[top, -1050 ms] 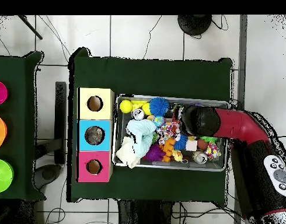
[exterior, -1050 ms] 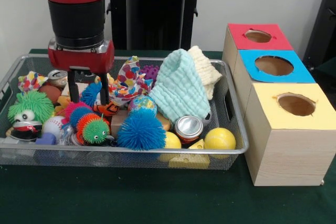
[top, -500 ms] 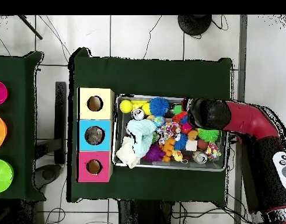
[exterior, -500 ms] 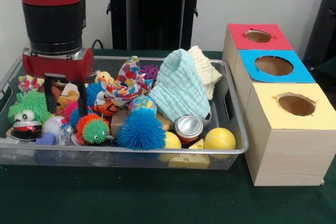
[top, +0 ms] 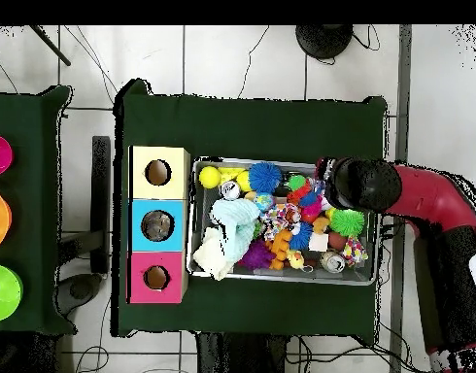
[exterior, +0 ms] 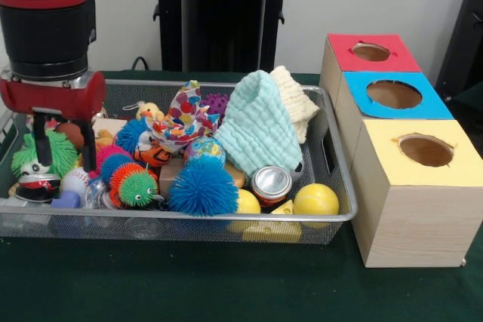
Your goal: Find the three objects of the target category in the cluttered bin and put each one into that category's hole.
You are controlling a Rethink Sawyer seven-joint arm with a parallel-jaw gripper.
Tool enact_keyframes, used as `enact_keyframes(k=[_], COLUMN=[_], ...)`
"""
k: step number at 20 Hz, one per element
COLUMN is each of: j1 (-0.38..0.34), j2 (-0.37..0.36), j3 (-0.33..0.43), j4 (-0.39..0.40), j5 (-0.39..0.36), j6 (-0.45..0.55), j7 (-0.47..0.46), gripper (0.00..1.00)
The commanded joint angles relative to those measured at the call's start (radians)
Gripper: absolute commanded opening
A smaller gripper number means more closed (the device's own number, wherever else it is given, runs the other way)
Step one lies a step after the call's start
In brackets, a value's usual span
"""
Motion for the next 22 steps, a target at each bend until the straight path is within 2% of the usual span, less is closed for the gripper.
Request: enact_keyframes(k=[1,5,15,22], j1=[-0.031,-0.036,-0.043,-0.015], j2=[0.059,0.053,0.099,0.114], j3=[0.059,0.065,0.069,0.058], j4=[0.045,0.083,0.105,0.13], j5=[-0.087,-0.097,-0.137,-0.156], j6=[0.041,0.024,-0.043,-0.089], j7=[-0.29,-0.265,-0.218,-0.14], gripper=[1.0,1.0,1.0,1.0])
